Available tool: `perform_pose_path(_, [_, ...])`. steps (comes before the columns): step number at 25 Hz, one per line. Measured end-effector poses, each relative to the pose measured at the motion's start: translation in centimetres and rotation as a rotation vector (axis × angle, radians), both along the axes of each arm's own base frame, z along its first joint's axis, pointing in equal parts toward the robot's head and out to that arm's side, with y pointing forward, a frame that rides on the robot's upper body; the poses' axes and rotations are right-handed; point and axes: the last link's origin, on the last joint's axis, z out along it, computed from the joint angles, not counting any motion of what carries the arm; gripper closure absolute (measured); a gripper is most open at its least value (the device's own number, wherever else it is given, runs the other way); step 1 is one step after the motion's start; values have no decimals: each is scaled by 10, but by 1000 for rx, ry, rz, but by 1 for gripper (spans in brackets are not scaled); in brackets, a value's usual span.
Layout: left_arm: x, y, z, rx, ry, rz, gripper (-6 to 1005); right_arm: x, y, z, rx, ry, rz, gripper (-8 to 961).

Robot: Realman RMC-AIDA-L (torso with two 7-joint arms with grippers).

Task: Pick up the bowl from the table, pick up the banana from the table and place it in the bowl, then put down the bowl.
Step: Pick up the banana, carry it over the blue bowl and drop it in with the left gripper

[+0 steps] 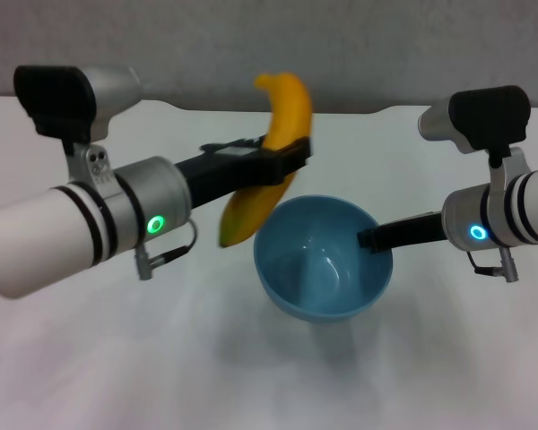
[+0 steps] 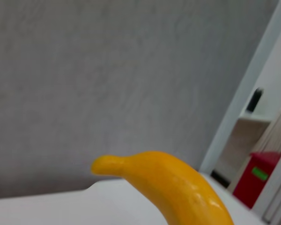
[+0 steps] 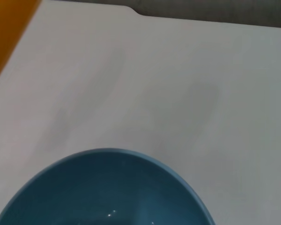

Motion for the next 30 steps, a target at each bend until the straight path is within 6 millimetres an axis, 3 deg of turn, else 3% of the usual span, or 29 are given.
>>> perform_pose_path(6, [21,-5,-14,-32,-61,-100,483,-9,3,-2,4,30,6,919])
perform_pose_path(10, [22,-6,-21,-30,-48,-128,481,-18,4,-6,-13,44,20,919])
perform_pose_path(22, [-1,1,-34,6,-58,-118,476,-23,3,-7,-27,64,19,920])
perform_pose_path(30, [-17,-1,-42,-3,-61,-77,472,-22,7,3,-2,84,9,920])
